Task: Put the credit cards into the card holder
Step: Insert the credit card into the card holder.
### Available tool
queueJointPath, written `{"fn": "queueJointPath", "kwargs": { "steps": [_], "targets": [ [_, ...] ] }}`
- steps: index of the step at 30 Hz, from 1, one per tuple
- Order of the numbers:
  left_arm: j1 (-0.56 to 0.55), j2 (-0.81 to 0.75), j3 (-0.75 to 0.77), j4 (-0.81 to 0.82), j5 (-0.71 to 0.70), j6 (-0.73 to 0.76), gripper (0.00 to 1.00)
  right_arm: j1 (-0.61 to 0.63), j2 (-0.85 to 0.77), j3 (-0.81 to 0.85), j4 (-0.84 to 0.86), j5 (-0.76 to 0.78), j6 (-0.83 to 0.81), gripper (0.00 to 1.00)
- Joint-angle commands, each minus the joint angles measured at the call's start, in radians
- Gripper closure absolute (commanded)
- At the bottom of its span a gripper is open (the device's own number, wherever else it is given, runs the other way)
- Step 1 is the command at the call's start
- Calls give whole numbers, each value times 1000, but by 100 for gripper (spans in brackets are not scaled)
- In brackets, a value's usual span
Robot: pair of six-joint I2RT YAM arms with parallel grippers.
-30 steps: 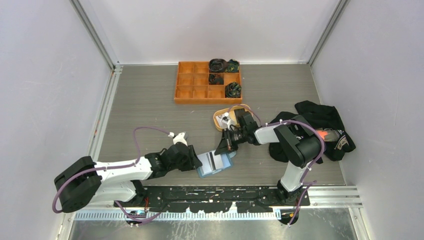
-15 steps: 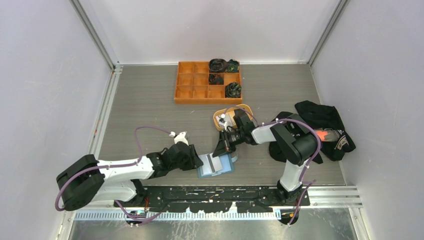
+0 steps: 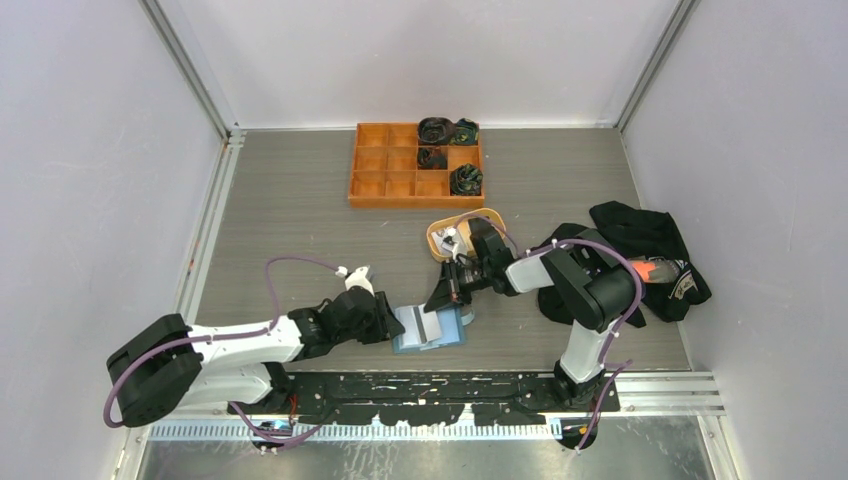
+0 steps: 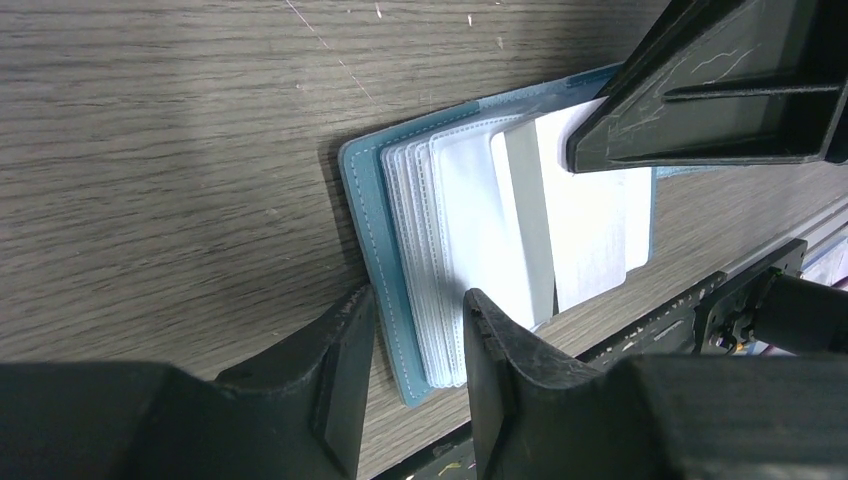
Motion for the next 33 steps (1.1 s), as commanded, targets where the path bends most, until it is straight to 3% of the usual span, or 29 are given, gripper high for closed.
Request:
{"fn": "queueJointPath", "kwargs": {
  "steps": [1,15,24,33],
  "targets": [
    [-3,11,-3,58,15,-8,62,-12,-39,-48,132,88,51,96],
    [-3,7,-13,77,24,-10,64,-32,-36,-113,254,134,122,93],
    [-3,45,-2,119,48,-8,64,12,-22,-83,227,93,94,88],
    [-4,-123,1,-37,-15,9,59,24,-21,-47,149,66,37,84]
  ]
}}
